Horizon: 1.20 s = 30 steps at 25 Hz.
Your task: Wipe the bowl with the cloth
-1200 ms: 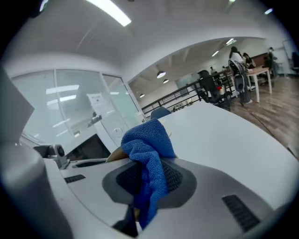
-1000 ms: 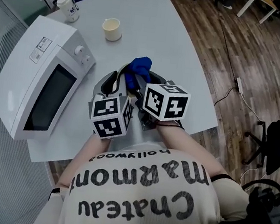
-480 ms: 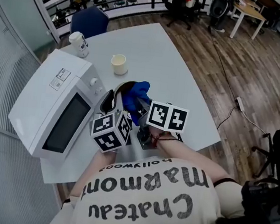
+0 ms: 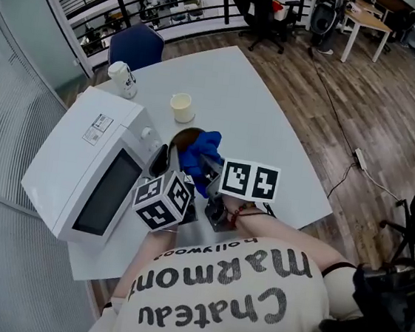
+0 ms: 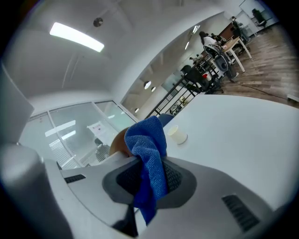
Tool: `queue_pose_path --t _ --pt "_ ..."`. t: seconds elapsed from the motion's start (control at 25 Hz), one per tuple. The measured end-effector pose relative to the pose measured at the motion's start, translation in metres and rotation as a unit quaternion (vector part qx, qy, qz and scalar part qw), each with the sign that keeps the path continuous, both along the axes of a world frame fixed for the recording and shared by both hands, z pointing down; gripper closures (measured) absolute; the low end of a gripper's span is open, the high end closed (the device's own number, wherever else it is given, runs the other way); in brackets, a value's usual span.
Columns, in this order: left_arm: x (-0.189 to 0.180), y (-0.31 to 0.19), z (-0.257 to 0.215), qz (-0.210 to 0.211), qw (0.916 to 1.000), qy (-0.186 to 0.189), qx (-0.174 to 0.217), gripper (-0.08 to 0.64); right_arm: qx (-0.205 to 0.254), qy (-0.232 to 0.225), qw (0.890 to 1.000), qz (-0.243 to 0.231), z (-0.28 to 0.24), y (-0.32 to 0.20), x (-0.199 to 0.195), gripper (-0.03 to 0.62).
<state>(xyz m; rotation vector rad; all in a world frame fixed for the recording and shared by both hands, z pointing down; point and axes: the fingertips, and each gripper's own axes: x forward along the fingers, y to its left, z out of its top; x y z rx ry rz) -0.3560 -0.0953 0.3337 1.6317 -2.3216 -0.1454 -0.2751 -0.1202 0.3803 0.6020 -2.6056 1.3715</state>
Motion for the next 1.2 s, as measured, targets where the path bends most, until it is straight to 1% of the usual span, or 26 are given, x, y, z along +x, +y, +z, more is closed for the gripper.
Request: queue_pose_path --t 0.08,0.16,0.2,0.28,0.36,0.44,0.56,0.68,0.8,0.92,1.08,1.2 --pt "0.008 -0.002 0.001 0.022 0.9997 -0.008 -0.001 0.499 0.017 -0.051 0.999 0.007 -0.022 -0.008 0.001 0.534" --pt "0.020 -0.007 -0.001 0.051 0.9986 -0.017 0.000 0.507 0.039 -0.095 0.995 -0.010 -0.044 -0.007 -0.003 0.534" --pt "0.027 -0.009 -0.002 0.065 0.9975 -0.025 -0.001 0.509 0.050 -0.105 0.993 -0.027 -0.052 -0.003 -0.006 0.534" --pt "0.037 -0.012 -0.004 0.086 0.9952 -0.045 -0.003 0.523 0.066 -0.104 0.991 -0.056 -0.058 0.005 -0.011 0.534" --pt "0.040 -0.012 -0.005 0.096 0.9935 -0.060 -0.003 0.526 0.068 -0.087 0.992 -0.066 -0.054 0.006 -0.010 0.534" --pt "0.043 -0.012 -0.006 0.100 0.9923 -0.073 -0.005 0.526 0.057 -0.070 0.994 -0.065 -0.046 0.003 -0.008 0.534" --pt "0.048 -0.013 -0.001 0.106 0.9912 -0.077 -0.017 0.523 0.043 -0.039 0.996 -0.069 -0.033 -0.002 -0.004 0.534" --pt "0.051 -0.013 0.007 0.110 0.9900 -0.081 -0.035 0.523 0.043 -0.011 0.997 -0.069 -0.022 -0.003 -0.003 0.534" --pt "0.056 -0.014 0.015 0.113 0.9875 -0.096 -0.051 0.517 0.058 0.030 0.996 -0.059 -0.007 -0.008 0.000 0.534" --pt "0.058 -0.015 0.023 0.113 0.9870 -0.094 -0.064 0.511 0.084 0.067 0.993 -0.049 0.006 -0.010 0.003 0.534" --pt "0.060 -0.016 0.031 0.109 0.9876 -0.085 -0.074 0.506 0.135 0.120 0.983 -0.036 0.018 -0.016 0.010 0.534" --pt "0.061 -0.017 0.034 0.105 0.9877 -0.085 -0.078 0.506 0.158 0.152 0.975 -0.026 0.022 -0.021 0.015 0.534"
